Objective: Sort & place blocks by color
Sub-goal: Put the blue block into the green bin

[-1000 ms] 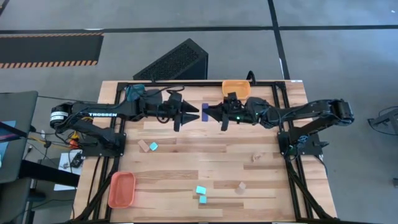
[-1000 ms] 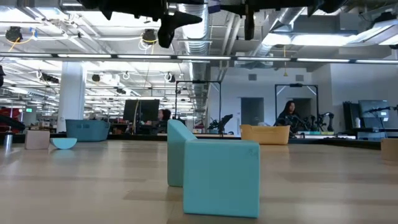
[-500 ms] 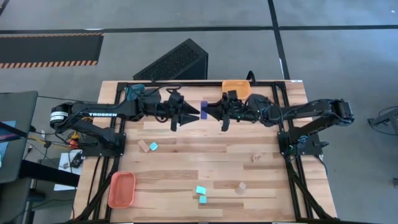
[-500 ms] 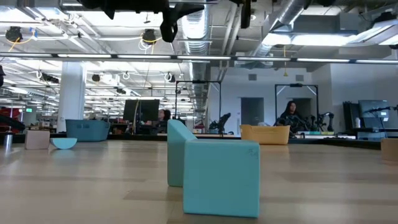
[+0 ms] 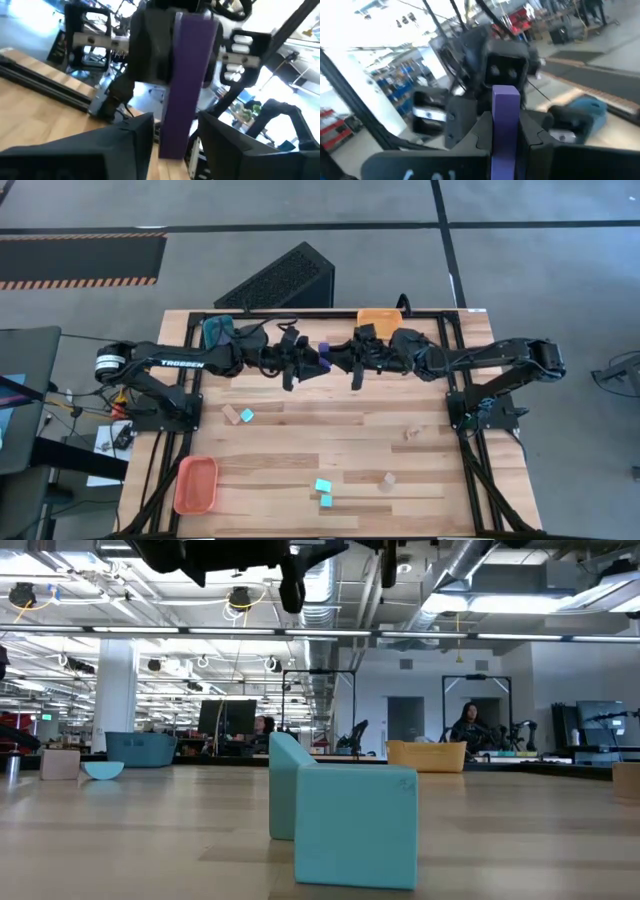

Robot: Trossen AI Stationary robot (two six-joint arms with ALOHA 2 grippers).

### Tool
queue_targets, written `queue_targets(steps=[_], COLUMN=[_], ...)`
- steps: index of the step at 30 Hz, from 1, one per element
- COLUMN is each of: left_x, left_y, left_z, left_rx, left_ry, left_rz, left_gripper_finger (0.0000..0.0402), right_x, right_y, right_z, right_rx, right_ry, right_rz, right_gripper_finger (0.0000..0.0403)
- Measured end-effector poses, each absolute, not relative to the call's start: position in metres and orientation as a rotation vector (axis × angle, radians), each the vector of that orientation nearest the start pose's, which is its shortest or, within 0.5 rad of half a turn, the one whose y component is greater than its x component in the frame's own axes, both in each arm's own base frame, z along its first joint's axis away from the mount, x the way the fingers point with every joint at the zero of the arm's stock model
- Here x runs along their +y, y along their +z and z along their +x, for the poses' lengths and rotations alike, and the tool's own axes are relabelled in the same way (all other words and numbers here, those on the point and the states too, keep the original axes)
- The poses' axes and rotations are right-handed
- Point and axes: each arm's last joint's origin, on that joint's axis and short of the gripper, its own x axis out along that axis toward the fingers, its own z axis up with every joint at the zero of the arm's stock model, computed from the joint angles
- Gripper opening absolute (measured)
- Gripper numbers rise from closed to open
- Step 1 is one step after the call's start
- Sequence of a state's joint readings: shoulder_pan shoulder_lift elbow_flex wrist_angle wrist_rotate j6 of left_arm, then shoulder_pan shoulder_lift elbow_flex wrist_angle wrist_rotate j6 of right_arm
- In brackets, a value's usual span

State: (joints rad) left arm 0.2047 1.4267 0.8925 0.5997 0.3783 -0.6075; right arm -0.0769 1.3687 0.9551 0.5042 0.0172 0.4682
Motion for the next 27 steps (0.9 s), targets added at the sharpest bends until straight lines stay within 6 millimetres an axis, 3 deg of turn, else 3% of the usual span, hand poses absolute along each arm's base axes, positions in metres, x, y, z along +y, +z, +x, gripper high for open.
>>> queue_targets(steps=[7, 12, 16, 19, 23, 27], left_x=[0.063, 0.079, 0.103, 0.12, 0.144, 0.165], left_y=[0.297, 0.293, 0.29, 0.285, 0.271, 0.251], left_z=[0.311, 0.303, 0.278, 0.249, 0.211, 0.183], left_rx=[0.002, 0.068, 0.163, 0.288, 0.473, 0.635], left_ry=[-0.19, -0.083, 0.25, 0.542, 0.907, 1.113], left_rz=[-0.515, -0.567, -0.598, -0.591, -0.573, -0.685], left_gripper_finger=[0.0025, 0.0029, 0.0034, 0.0028, 0.0029, 0.0034], right_x=[-0.026, -0.037, -0.055, -0.062, -0.064, -0.063], right_y=[0.326, 0.321, 0.317, 0.312, 0.302, 0.29], right_z=[0.31, 0.307, 0.291, 0.279, 0.268, 0.265], right_rx=[-0.107, -0.04, 0.055, 0.157, 0.276, 0.387], right_ry=[-0.08, -0.142, -0.276, -0.382, -0.491, -0.536], right_rz=[0.487, 0.513, 0.625, 0.669, 0.666, 0.686], right_gripper_finger=[0.0038, 0.0091, 0.0159, 0.0188, 0.0195, 0.0182])
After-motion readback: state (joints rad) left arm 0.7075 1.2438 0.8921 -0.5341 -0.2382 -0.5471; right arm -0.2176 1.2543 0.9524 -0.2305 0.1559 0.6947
